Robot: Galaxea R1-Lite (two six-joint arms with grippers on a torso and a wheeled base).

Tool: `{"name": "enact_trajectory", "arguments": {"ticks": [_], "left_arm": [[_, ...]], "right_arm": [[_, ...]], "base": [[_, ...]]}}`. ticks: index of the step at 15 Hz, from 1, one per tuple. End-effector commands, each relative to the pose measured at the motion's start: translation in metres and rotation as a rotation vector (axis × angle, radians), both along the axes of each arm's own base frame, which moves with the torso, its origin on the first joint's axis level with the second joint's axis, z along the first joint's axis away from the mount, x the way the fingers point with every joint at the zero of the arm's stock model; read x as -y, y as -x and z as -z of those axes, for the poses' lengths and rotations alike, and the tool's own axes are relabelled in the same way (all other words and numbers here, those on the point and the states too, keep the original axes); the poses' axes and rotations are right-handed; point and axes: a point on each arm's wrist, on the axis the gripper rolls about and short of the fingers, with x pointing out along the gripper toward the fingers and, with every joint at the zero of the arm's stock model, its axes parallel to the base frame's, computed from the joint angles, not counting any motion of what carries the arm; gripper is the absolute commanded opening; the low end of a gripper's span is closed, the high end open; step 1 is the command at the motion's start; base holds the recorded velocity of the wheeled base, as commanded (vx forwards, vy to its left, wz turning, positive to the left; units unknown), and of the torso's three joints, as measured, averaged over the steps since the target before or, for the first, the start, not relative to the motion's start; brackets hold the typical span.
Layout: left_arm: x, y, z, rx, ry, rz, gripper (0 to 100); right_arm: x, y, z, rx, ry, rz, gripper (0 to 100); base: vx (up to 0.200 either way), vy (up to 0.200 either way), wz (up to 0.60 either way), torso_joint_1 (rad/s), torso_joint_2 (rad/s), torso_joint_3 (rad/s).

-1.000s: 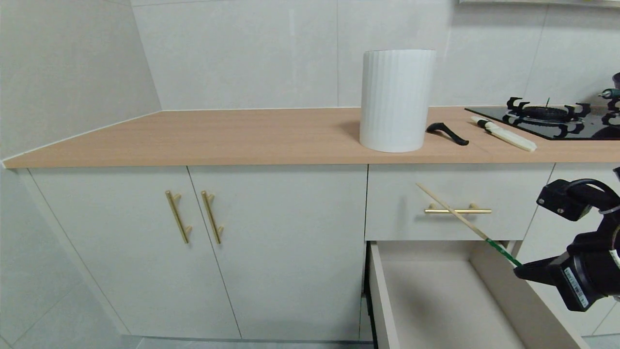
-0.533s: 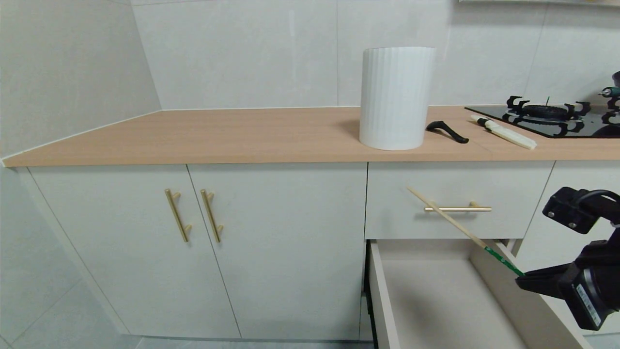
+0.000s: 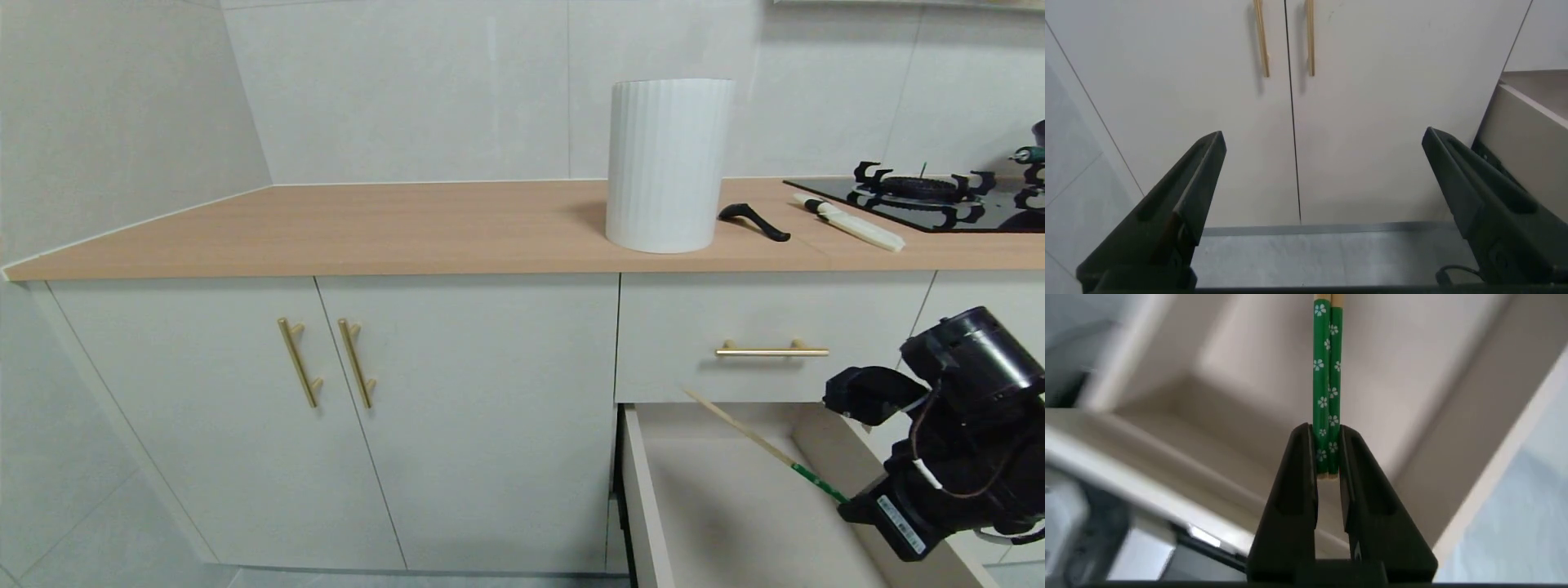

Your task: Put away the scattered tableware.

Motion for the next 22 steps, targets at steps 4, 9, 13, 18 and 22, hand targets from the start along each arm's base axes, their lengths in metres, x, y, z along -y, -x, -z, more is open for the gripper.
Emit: {"name": "enact_trajectory", "arguments": {"ticks": [4, 9, 13, 18, 22], "left_arm": [[0.000, 0.000, 0.000, 0.000, 0.000, 0.000, 100], [0.000, 0.000, 0.000, 0.000, 0.000, 0.000, 100], [0.000, 0.000, 0.000, 0.000, 0.000, 0.000, 100], [0.000, 0.000, 0.000, 0.000, 0.000, 0.000, 100], [0.000, 0.000, 0.000, 0.000, 0.000, 0.000, 100]], "right_arm": [[-0.020, -0.048, 0.048, -0.219, 0.065, 0.102, 0], [-0.049, -0.085, 0.087, -0.325, 0.010, 0.247, 0], [-0.066, -0.099, 0.107, -0.399, -0.066, 0.276, 0], [-0.075, -0.117, 0.140, -0.447, -0.033, 0.303, 0], [-0.082, -0.117, 0.144, -0.437, -0.017, 0.336, 0]], "base": [[0.000, 0.000, 0.00, 0.000, 0.00, 0.000], [0.000, 0.000, 0.00, 0.000, 0.00, 0.000], [0.000, 0.000, 0.00, 0.000, 0.00, 0.000], [0.000, 0.000, 0.00, 0.000, 0.00, 0.000], [0.000, 0.000, 0.00, 0.000, 0.00, 0.000]]}}
